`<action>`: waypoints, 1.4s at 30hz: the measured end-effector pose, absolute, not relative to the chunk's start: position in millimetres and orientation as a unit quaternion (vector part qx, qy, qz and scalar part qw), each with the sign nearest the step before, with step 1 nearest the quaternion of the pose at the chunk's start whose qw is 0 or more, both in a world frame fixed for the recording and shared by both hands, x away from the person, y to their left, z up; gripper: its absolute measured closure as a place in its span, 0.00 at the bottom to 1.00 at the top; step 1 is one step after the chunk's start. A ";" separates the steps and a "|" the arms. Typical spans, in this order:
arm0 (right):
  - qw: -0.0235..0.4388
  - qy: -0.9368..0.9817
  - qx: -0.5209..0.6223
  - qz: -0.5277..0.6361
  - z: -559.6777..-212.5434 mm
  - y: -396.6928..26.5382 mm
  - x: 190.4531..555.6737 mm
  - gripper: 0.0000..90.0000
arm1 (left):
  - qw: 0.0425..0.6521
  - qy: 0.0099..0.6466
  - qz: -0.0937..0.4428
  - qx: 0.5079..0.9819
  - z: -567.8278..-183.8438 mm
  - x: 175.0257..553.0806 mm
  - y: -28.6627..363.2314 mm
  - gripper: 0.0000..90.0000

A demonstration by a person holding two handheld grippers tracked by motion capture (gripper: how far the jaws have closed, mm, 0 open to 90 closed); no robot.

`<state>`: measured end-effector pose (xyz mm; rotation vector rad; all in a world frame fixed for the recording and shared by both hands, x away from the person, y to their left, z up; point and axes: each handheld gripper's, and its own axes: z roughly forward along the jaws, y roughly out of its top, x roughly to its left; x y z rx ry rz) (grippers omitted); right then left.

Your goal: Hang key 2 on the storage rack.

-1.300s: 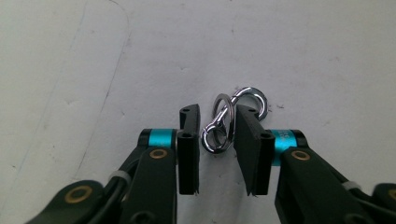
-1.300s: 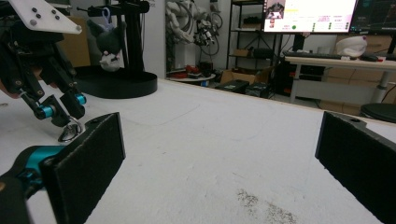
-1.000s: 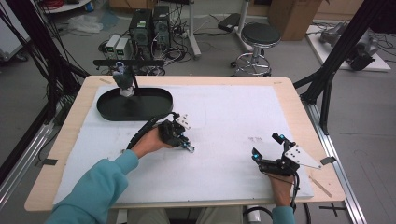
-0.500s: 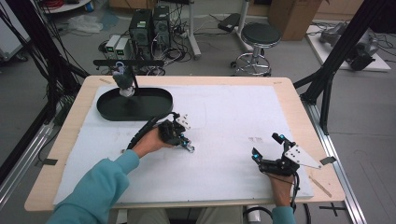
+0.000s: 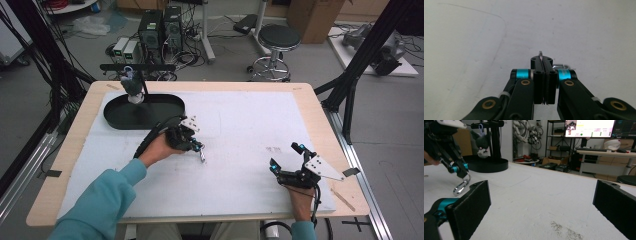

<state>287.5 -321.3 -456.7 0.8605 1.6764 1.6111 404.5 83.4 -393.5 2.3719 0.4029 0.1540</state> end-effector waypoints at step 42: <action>0.324 0.642 0.329 0.612 -456.8 -321.2 287.4 0.01 | 0.461 0.279 0.199 0.819 -290.5 431.3 208.8 0.98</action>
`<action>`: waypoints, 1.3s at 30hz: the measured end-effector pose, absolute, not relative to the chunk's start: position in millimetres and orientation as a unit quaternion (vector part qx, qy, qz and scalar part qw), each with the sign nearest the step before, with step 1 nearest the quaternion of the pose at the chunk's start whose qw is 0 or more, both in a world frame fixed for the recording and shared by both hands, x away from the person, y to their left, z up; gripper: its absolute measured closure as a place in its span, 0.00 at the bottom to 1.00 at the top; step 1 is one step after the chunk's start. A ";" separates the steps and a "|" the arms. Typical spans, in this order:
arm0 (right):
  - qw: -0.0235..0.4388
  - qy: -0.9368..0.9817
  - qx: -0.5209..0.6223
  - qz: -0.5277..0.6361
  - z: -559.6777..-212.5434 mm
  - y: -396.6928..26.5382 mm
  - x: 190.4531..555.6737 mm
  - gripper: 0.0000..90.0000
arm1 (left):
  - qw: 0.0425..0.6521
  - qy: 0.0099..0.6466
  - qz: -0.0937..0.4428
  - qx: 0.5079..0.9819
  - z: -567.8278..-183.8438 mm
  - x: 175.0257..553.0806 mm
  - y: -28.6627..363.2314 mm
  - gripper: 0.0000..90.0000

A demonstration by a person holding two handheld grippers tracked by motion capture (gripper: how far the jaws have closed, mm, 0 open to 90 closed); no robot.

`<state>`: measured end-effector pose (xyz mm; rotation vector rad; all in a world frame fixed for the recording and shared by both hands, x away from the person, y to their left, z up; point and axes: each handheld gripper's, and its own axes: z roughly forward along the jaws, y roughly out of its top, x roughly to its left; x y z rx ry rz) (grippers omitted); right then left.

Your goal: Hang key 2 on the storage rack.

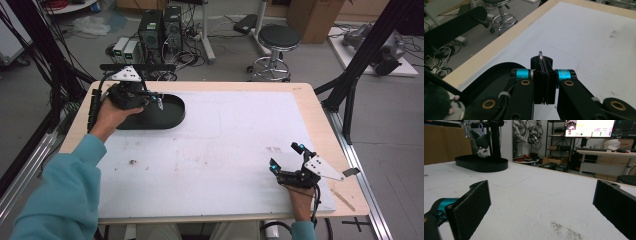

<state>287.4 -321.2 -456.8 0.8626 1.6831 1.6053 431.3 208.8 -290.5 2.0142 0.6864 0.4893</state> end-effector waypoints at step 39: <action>0.324 0.641 0.330 0.612 -456.7 -321.1 287.4 0.01 | 0.391 0.311 0.234 0.834 -252.3 483.5 230.9 0.98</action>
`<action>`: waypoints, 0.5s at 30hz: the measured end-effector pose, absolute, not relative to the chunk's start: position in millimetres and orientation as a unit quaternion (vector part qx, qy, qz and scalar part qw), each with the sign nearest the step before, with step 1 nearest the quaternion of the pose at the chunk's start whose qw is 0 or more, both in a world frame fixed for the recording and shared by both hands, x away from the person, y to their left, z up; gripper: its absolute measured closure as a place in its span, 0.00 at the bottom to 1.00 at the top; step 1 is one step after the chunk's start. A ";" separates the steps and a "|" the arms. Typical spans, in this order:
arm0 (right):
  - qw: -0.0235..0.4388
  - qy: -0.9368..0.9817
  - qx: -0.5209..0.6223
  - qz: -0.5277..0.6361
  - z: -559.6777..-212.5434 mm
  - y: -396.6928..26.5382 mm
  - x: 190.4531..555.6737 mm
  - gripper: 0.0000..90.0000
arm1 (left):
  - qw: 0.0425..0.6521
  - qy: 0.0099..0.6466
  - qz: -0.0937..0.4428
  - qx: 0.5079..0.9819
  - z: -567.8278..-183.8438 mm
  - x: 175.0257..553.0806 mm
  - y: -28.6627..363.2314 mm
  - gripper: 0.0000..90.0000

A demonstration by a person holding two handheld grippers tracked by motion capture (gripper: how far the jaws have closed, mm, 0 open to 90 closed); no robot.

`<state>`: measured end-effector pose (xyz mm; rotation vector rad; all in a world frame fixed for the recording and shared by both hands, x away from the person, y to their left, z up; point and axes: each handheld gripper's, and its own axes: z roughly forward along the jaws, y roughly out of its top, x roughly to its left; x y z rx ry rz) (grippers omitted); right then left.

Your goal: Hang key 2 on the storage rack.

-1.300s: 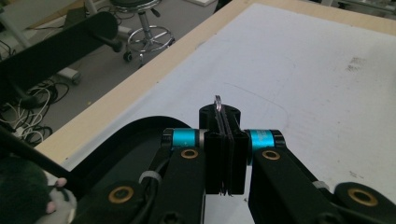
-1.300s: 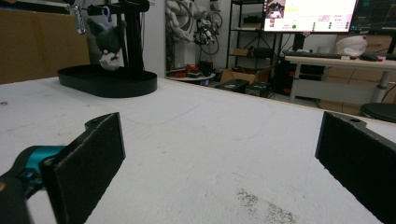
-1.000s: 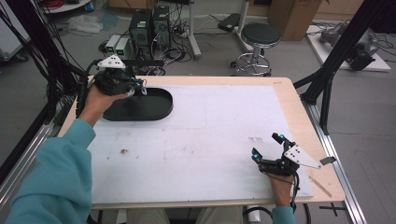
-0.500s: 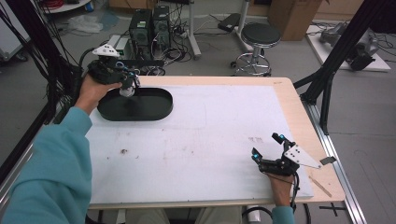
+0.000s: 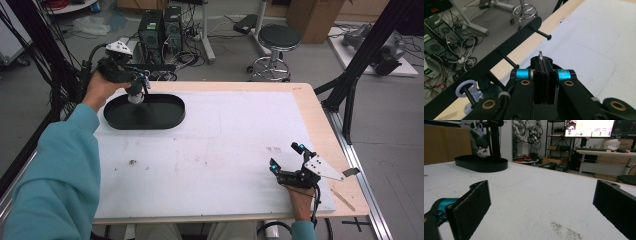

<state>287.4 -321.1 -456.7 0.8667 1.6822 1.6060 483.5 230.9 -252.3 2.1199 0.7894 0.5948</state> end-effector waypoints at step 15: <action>0.323 0.642 0.332 0.611 -456.6 -320.5 286.7 0.01 | 0.367 0.312 0.223 0.847 -252.5 497.3 232.1 0.98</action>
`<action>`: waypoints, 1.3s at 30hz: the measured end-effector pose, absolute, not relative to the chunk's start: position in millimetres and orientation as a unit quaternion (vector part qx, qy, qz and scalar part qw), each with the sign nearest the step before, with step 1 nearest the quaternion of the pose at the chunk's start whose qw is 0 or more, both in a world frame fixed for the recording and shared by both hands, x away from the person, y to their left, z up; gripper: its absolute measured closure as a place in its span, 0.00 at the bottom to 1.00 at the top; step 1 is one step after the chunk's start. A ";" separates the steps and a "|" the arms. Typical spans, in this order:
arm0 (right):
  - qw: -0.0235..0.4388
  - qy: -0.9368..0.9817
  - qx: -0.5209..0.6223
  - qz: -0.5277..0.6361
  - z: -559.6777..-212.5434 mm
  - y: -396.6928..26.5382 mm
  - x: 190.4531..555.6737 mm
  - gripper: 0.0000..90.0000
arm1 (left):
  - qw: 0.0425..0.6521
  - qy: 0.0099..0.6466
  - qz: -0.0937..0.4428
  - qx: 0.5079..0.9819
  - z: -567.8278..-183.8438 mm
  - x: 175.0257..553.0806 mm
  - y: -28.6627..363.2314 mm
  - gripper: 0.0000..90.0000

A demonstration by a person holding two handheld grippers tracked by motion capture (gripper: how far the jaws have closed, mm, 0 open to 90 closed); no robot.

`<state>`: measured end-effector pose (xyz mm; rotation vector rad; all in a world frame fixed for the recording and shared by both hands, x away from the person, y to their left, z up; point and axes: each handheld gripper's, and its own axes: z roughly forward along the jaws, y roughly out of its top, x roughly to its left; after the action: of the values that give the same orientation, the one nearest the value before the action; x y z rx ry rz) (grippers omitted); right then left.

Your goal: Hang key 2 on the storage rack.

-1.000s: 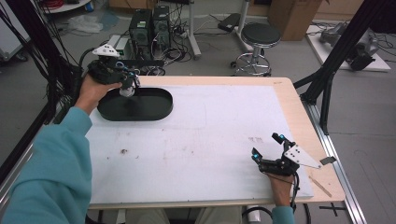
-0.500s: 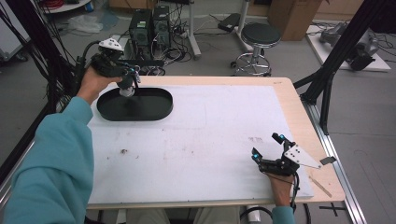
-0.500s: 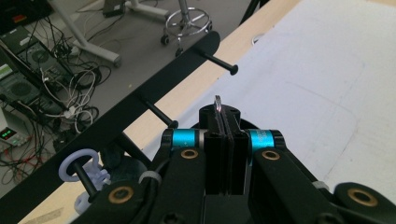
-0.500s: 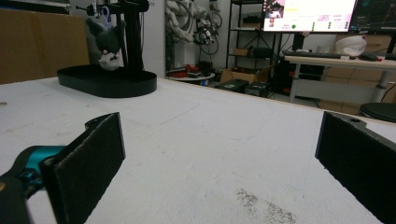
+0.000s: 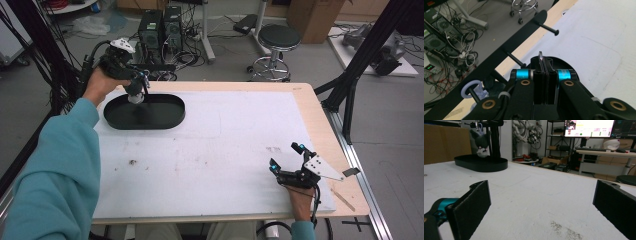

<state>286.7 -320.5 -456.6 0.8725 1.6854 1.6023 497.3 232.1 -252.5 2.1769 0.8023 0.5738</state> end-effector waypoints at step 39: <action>0.324 0.642 0.332 0.610 -456.6 -320.5 286.7 0.01 | 0.374 0.333 0.207 0.840 -267.6 513.3 242.8 0.98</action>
<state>286.7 -320.5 -456.6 0.8717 1.6843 1.6008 513.3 242.8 -267.6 2.1518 0.8515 0.5299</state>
